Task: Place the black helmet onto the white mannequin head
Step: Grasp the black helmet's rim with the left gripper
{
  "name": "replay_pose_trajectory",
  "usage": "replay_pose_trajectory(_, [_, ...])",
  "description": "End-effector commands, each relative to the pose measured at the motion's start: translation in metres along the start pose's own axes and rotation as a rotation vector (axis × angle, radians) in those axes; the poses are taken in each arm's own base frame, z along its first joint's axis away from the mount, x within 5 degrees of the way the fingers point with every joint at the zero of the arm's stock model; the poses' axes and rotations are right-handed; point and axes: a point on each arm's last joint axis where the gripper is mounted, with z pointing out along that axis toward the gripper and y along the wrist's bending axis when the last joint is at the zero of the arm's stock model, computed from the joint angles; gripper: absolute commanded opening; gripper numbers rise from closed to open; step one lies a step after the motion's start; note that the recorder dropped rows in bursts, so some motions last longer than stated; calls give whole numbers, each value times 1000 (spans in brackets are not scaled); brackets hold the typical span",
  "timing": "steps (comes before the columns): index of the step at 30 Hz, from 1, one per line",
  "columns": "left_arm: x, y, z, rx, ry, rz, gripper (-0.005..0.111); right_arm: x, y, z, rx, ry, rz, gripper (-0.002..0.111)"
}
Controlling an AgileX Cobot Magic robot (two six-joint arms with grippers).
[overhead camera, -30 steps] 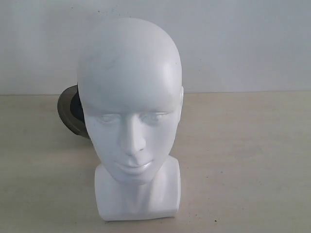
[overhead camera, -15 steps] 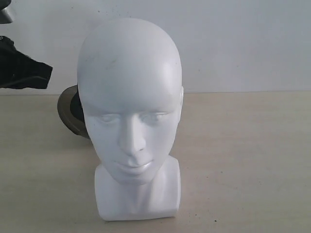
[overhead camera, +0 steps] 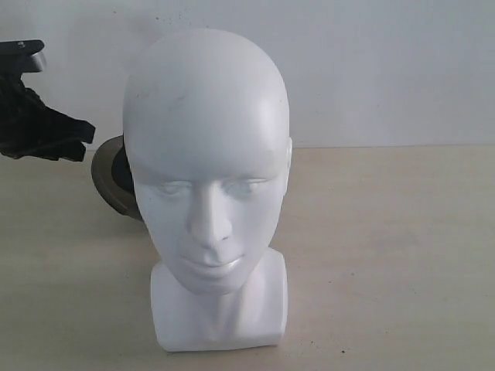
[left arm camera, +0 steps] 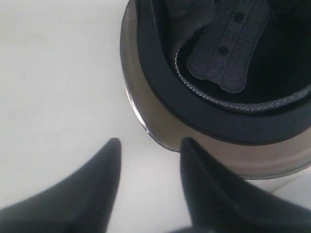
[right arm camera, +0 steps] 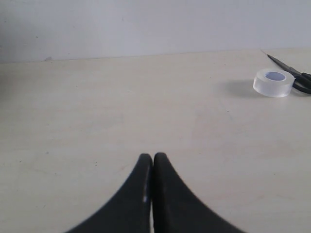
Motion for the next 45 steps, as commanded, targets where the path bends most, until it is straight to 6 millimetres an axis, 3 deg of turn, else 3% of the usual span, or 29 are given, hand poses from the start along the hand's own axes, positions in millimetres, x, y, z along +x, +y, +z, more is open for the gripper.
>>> replay_pose_trajectory(1, [-4,2,5,-15,-37,-50,63,1,0,0,2,-3,-6,0])
replay_pose_trajectory(7, [-7,6,19,-30,-84,-92,66,1,0,0,2,-3,-6,0])
replay_pose_trajectory(24, [10,14,80,-32,-54,-213,66,1,0,0,2,-3,-6,0])
replay_pose_trajectory(30, [9,16,83,-40,-72,-214,63,1,0,0,2,-3,-6,0])
replay_pose_trajectory(37, [8,14,83,-17,-80,-294,48,1,0,0,2,-3,-6,0])
replay_pose_trajectory(43, [9,13,83,-8,-74,-314,7,1,0,0,2,-3,-6,0])
replay_pose_trajectory(45, [9,13,83,-4,-65,-308,4,1,0,0,2,-3,-6,0])
